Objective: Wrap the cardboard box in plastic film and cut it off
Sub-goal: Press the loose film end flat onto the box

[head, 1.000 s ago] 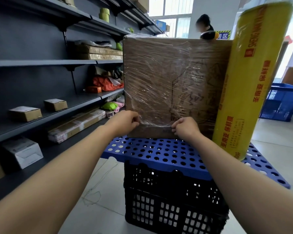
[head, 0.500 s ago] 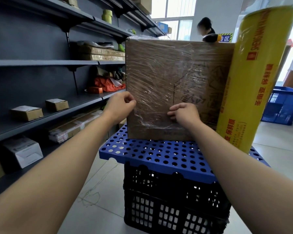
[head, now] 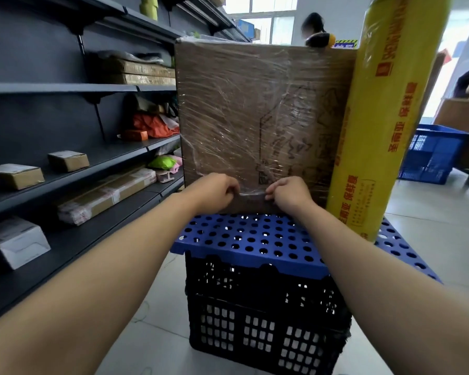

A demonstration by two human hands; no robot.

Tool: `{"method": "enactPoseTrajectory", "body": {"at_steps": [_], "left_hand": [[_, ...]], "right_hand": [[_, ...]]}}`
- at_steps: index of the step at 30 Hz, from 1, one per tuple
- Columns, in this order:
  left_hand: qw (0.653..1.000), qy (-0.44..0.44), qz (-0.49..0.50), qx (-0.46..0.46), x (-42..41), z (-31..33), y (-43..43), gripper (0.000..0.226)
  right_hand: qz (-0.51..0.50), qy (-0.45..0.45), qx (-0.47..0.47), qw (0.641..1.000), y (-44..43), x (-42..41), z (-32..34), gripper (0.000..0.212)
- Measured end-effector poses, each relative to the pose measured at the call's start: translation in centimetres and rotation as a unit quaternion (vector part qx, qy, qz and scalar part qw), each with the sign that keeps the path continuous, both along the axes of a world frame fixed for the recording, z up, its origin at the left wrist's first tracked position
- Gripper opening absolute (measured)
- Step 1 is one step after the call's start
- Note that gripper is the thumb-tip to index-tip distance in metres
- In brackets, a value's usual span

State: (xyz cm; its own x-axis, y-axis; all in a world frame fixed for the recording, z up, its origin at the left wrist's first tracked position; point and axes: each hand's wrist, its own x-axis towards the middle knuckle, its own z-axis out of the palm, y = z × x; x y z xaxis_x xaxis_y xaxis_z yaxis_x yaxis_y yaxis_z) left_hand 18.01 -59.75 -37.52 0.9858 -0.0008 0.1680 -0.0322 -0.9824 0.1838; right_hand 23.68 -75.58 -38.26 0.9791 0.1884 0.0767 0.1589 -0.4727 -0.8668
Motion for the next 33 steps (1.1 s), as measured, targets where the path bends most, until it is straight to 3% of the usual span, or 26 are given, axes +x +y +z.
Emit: {"method": "enactPoseTrajectory", "body": {"at_steps": [2, 4, 7, 9, 11, 14, 19, 23, 27, 33], "left_hand": [[0.999, -0.029, -0.014, 0.033, -0.1, 0.4, -0.5, 0.029], [0.983, -0.164, -0.037, 0.074, 0.0, 1.2, -1.2, 0.027], [0.897, -0.413, -0.035, 0.153, 0.8, 3.1, -1.5, 0.035], [0.879, -0.438, -0.007, 0.188, 1.8, 4.7, -1.1, 0.061], [0.891, -0.392, 0.011, 0.228, 2.2, 5.9, -0.7, 0.081], [0.900, -0.356, 0.036, 0.251, 2.6, 6.2, 0.0, 0.089], [0.895, -0.363, 0.048, 0.256, 2.6, 6.6, 0.5, 0.107], [0.919, -0.299, 0.083, 0.244, 2.7, 7.4, 0.7, 0.106], [0.906, -0.343, 0.054, 0.243, 2.8, 7.8, 0.7, 0.119], [0.922, -0.301, 0.073, 0.234, 2.6, 8.9, 0.3, 0.113]], "right_hand": [[-0.019, -0.062, -0.056, 0.996, 0.4, -0.4, 0.5, 0.019], [-0.046, -0.196, -0.076, 0.976, 0.9, -1.1, 1.5, 0.020], [-0.085, -0.459, -0.054, 0.883, 1.2, -1.4, 3.7, 0.032], [-0.091, -0.550, -0.076, 0.827, 1.3, -0.7, 5.5, 0.049], [-0.050, -0.550, -0.182, 0.814, 1.2, 0.3, 6.8, 0.070], [-0.010, -0.506, -0.304, 0.807, 0.6, 2.2, 6.3, 0.095], [-0.017, -0.483, -0.335, 0.809, 0.3, 2.5, 5.7, 0.106], [-0.023, -0.462, -0.344, 0.817, 0.3, 2.3, 6.2, 0.108], [-0.032, -0.476, -0.325, 0.817, 0.7, 2.1, 7.3, 0.112], [-0.041, -0.458, -0.358, 0.812, 0.8, 2.3, 8.7, 0.112]]}}
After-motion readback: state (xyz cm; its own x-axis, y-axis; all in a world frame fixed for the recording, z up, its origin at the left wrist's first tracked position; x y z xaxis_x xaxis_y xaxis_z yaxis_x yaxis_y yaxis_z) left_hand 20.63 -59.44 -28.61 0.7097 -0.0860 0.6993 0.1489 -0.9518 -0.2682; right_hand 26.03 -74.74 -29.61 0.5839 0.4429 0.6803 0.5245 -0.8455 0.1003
